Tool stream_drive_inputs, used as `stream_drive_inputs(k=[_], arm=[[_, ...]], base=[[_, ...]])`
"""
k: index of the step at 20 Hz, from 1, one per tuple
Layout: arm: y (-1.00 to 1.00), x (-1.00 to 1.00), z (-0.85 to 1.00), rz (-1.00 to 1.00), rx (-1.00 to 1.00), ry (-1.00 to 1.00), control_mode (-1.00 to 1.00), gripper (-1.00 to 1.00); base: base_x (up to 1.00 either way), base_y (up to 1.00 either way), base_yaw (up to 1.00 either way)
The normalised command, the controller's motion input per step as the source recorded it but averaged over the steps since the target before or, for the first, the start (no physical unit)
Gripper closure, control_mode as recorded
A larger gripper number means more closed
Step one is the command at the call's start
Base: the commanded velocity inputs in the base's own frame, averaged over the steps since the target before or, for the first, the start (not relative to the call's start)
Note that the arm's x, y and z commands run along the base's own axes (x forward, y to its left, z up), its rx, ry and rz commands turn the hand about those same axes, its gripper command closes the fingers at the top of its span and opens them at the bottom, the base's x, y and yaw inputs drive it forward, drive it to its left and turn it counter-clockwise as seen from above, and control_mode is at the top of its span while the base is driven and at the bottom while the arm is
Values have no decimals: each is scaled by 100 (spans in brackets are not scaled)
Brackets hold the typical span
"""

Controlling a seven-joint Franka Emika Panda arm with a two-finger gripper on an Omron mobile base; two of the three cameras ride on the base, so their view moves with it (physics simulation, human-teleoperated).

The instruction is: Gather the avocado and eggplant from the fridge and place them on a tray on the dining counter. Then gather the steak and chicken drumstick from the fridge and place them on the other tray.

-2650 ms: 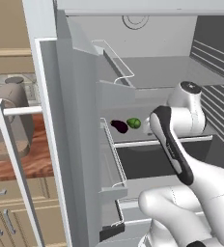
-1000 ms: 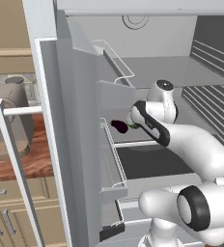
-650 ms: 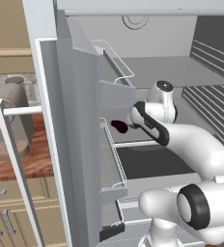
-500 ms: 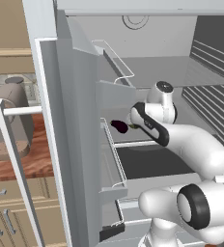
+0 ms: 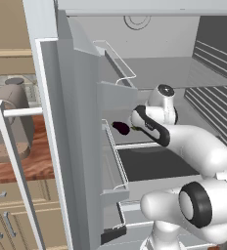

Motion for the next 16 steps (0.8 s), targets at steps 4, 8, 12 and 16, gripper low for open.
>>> stream_drive_inputs(k=[4,8,12,16], arm=[[0,18,-12,0,0,0,-100,-100],[0,30,-8,0,0,0,-100,-100],[0,28,-12,0,0,0,-100,-100],[0,23,-17,0,0,0,-100,-100]], base=[[0,0,0],[0,0,0],[0,0,0],[0,0,0]])
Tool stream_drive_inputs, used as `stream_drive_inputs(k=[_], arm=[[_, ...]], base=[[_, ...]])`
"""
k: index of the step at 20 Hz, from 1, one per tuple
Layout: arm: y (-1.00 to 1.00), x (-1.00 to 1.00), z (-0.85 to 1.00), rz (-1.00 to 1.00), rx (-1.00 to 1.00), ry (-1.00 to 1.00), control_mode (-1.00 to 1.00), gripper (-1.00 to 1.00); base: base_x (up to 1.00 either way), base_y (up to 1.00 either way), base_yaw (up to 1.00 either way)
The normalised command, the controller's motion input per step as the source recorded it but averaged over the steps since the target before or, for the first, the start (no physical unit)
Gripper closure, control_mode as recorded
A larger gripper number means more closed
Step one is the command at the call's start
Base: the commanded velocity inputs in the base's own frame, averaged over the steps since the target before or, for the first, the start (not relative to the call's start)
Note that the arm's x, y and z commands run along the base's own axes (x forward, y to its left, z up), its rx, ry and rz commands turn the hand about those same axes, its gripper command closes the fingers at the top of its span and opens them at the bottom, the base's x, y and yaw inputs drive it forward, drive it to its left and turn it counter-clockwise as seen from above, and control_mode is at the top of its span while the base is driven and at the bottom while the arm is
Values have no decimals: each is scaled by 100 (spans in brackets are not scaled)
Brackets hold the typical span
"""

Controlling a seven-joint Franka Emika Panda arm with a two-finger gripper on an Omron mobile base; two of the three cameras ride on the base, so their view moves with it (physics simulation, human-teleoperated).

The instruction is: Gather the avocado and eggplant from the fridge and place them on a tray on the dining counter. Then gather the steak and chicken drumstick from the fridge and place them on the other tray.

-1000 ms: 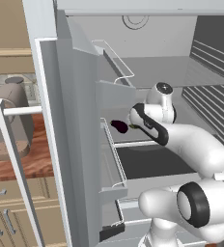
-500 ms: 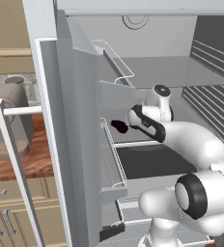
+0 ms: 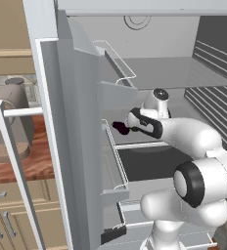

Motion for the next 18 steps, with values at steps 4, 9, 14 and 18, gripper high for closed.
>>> stream_drive_inputs(k=[4,9,14,18], arm=[[0,11,-18,0,0,0,-100,-100],[0,10,-10,1,0,0,-100,-100],[0,17,-3,1,0,0,-100,-100],[0,10,-12,1,0,0,-100,-100]], base=[[0,0,0],[0,0,0],[0,0,0],[0,0,0]])
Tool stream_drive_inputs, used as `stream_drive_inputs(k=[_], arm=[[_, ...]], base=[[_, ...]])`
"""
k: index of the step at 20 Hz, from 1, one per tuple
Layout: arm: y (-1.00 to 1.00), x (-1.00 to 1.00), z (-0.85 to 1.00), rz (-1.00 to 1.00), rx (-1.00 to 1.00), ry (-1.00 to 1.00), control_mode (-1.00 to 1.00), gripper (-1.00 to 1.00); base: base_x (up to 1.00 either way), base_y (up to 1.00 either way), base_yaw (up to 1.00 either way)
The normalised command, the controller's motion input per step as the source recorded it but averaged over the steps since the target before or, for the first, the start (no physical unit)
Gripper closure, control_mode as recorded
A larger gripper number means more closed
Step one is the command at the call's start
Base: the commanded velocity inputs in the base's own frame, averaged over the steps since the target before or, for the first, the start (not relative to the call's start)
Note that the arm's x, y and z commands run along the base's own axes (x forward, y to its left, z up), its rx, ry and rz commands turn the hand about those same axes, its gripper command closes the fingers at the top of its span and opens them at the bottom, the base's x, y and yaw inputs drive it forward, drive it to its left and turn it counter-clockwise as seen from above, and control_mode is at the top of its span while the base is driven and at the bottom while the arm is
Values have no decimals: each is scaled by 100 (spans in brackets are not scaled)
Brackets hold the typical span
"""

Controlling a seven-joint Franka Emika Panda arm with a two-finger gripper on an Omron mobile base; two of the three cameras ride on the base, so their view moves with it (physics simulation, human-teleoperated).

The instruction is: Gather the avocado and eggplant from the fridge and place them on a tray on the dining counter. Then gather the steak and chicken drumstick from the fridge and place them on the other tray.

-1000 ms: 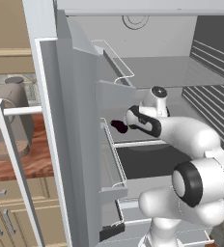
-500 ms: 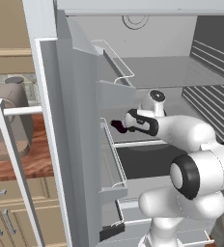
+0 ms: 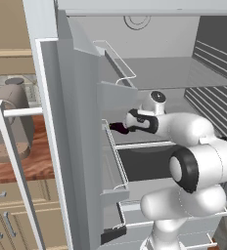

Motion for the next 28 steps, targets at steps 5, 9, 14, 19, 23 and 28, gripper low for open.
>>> stream_drive_inputs(k=[5,9,14,19,23,28], arm=[[0,0,-23,1,0,0,-100,-100],[0,0,-19,0,0,0,-100,-100],[1,0,-18,1,0,0,-100,-100],[2,-8,-16,0,0,-4,-100,-100],[-2,-15,-9,0,0,-5,-100,-100],[7,-3,-26,0,0,0,-100,-100]], base=[[0,0,0],[0,0,0],[0,0,0],[0,0,0],[0,0,0],[0,0,0]])
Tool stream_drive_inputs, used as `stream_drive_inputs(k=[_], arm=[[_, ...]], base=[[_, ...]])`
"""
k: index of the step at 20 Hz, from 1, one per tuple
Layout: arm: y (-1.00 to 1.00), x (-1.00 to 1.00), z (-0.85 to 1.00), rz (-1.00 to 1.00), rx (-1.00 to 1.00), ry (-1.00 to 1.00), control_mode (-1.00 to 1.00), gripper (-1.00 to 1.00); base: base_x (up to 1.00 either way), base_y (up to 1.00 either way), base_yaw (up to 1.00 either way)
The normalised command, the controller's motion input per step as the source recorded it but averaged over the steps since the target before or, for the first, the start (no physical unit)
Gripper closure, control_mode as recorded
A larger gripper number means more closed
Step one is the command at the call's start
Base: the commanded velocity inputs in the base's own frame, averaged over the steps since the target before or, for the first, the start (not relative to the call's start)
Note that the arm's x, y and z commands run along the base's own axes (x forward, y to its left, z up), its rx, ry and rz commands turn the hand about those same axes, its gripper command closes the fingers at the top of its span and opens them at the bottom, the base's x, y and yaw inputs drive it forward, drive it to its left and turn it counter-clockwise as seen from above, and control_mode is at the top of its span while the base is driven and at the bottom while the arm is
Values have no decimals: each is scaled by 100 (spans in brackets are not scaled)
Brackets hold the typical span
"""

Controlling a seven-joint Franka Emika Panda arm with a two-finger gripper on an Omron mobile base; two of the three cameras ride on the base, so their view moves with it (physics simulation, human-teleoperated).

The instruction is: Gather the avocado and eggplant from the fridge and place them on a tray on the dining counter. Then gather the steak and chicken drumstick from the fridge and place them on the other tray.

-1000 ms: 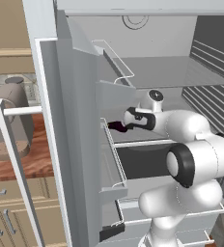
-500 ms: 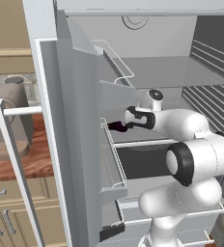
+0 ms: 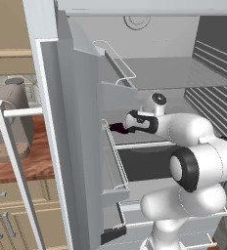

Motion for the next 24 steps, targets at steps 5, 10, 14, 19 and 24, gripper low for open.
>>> stream_drive_inputs(k=[5,10,14,19,24], arm=[[12,0,-22,0,0,0,-100,-100],[8,-1,-25,0,0,0,-100,-100],[6,-50,-35,0,0,-4,-100,100],[6,-52,-20,-1,0,-2,-100,100],[1,-52,11,-7,0,-3,-100,100]], base=[[0,0,0],[0,0,0],[0,0,0],[0,0,0],[0,0,0]])
